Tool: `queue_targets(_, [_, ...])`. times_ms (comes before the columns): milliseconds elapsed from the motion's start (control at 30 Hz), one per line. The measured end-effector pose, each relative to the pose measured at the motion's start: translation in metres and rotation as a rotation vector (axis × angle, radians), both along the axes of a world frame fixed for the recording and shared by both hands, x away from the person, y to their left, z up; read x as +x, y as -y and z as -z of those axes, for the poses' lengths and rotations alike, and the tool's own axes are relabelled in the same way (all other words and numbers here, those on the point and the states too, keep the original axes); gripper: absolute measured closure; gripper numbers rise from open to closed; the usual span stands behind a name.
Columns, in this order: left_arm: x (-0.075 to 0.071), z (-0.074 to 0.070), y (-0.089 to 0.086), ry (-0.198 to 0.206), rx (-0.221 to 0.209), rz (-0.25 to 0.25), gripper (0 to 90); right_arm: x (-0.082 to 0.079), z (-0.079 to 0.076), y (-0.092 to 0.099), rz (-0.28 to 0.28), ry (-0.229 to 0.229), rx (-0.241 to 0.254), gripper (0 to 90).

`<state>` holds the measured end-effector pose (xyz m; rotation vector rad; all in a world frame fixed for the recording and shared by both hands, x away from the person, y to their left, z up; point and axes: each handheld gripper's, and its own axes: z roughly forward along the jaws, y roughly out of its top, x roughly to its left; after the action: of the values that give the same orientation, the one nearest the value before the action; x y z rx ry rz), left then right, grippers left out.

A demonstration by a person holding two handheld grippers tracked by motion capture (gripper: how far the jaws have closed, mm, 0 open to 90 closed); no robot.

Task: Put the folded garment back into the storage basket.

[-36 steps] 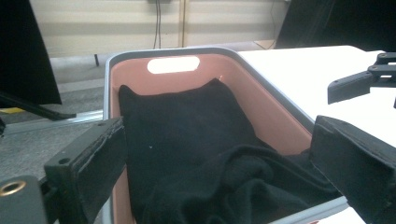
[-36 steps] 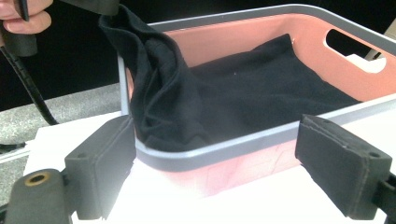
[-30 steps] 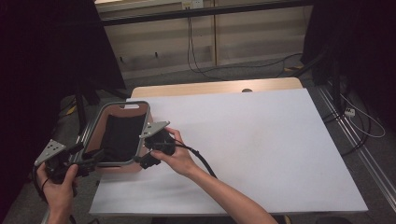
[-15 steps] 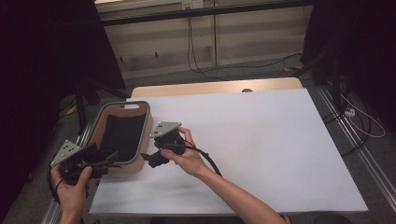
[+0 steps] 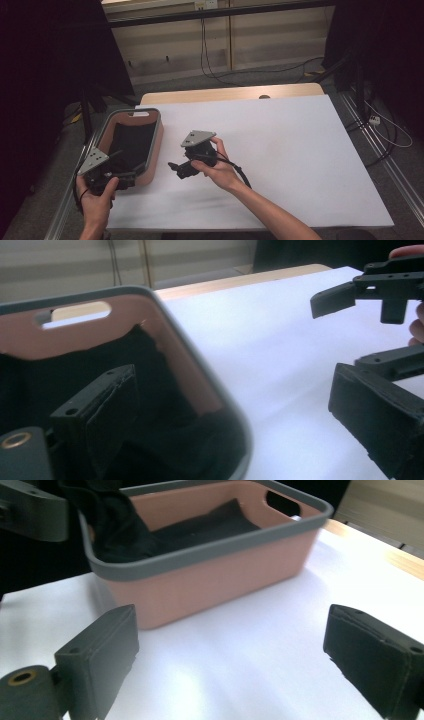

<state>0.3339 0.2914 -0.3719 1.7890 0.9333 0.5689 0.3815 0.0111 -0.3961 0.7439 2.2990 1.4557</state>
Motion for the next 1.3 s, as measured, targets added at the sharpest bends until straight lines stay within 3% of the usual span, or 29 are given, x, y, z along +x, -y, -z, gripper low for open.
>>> queue_targets(200, [0.002,0.000,0.016,-0.005,0.023,0.041,5.9,-0.004,0.001,0.021,0.032,0.002,0.013,5.2])
queue_targets(667, [0.001,0.007,0.051,-0.030,0.077,0.127,5.9,-0.009,0.007,0.055,0.094,-0.022,-0.022,4.2])
queue_targets(1067, [0.006,0.019,0.075,-0.063,0.056,0.159,5.9,-0.015,0.011,0.093,0.177,-0.037,-0.009,5.3])
queue_targets(1300, [0.006,0.024,0.082,-0.069,0.052,0.172,5.9,-0.024,0.016,0.115,0.213,-0.041,-0.032,4.9])
